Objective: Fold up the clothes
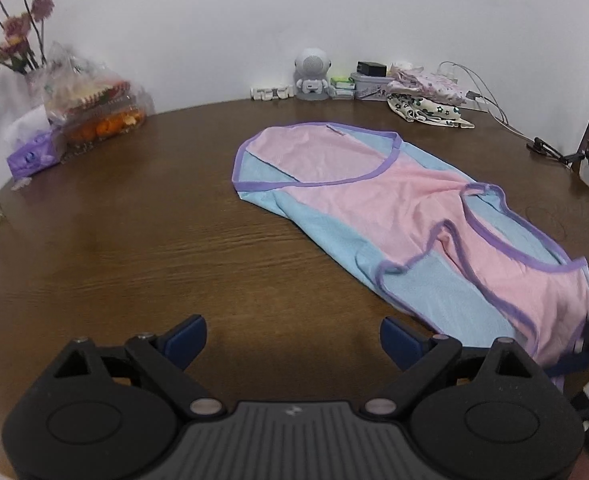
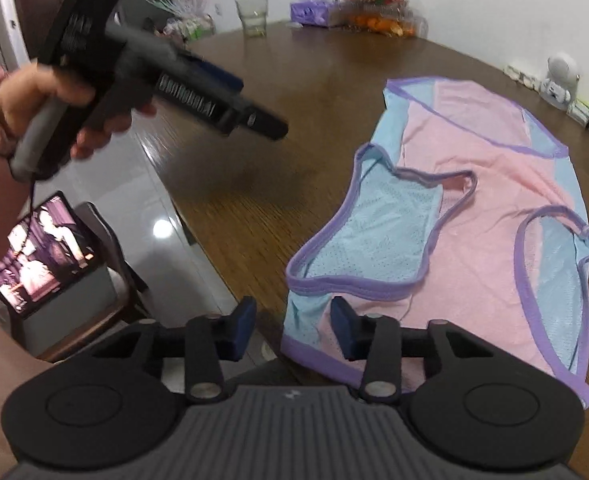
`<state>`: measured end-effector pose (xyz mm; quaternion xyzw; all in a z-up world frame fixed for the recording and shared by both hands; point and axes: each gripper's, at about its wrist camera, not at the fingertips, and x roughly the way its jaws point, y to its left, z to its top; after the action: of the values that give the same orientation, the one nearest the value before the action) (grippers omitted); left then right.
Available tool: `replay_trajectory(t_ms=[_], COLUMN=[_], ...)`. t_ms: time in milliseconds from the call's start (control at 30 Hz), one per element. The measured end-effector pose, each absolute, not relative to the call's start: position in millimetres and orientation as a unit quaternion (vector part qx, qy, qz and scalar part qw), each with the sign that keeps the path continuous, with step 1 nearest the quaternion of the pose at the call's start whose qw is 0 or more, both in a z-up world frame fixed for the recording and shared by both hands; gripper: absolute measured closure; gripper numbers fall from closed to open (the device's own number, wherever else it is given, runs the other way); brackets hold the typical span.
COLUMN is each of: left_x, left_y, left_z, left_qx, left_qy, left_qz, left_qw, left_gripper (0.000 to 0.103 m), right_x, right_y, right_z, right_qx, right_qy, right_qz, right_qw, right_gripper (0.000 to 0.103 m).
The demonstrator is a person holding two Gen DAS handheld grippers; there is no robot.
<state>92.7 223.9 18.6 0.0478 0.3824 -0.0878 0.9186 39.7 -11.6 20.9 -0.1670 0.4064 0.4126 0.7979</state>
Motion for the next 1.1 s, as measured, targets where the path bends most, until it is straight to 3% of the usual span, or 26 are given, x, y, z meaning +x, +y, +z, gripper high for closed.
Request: replay_trajectory(t_ms=[133, 233, 300, 367, 600, 800, 933, 1100], left_x=[141.6, 189.7, 225.0, 257.4, 316.1, 329.2, 332.5, 333.6], left_y=[242.5, 258.4, 265.1, 265.8, 261.9, 253.5, 252.5, 247.8], left_z=[24.4, 27.8, 27.8, 23.1, 2.1, -9.9, -9.9, -10.4], left_qx=[0.020, -0.006, -0.021, -0.031, -0.024, -0.005, -0.009, -0.004], left_qy=[0.400, 0.417, 0.429, 0.445, 0.474, 0.483, 0.479, 0.472], left_qz=[-0.078, -0.069, -0.059, -0.056, -0.069, -0.080, -0.083, -0.092], left_qw=[0.913, 0.906, 0.901, 0.893, 0.877, 0.872, 0.874, 0.877], left_gripper=[0.016, 0.020, 0.033, 0.043, 0.046, 0.074, 0.078, 0.094], right_x=[40.2, 41.3, 42.2, 42.7, 48.0, 50.7, 50.0, 48.7], right_y=[-5.2, -4.5, -3.9, -2.7, -4.2, -4.2, -4.2, -4.6], right_z=[20.5, 21.0, 20.9, 21.5, 23.1, 22.8, 22.5, 21.9], right_qx=[-0.186, -0.191, -0.191, -0.190, -0.166, -0.161, -0.164, -0.167], right_qy=[0.409, 0.413, 0.415, 0.419, 0.437, 0.441, 0.438, 0.434], right_qz=[0.390, 0.377, 0.372, 0.367, 0.359, 0.359, 0.361, 0.366], right_qw=[0.804, 0.807, 0.808, 0.808, 0.808, 0.807, 0.807, 0.806], right_gripper=[0.083, 0.097, 0.100, 0.100, 0.100, 0.100, 0.100, 0.100])
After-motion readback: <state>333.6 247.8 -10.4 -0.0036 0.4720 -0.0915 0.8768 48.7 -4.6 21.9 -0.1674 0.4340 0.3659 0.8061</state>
